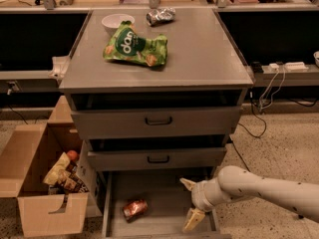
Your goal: Pick coke can from bottom drawer and place on counter
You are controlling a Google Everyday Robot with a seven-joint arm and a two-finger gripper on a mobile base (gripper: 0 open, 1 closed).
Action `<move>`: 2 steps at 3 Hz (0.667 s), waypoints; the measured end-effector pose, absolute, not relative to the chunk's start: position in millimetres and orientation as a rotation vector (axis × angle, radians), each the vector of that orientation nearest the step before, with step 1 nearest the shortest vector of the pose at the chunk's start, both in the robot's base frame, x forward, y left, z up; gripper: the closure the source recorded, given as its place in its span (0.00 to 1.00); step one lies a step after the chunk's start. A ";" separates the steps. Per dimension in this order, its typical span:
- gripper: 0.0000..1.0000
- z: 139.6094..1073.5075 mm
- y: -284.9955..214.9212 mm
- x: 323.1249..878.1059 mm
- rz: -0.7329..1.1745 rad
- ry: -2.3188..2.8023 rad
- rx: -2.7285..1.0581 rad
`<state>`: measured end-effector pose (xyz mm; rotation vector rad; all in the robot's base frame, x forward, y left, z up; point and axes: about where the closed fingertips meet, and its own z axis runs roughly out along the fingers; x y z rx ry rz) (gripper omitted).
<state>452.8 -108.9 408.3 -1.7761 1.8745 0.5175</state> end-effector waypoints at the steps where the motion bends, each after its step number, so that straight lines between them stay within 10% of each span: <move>1: 0.00 369.1 -95.3 463.2 0.587 1.819 -1.779; 2: 0.00 309.7 -77.3 482.2 0.672 1.757 -1.778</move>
Offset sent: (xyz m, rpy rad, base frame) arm 0.0351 0.0585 -0.1973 0.2259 0.1003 0.1218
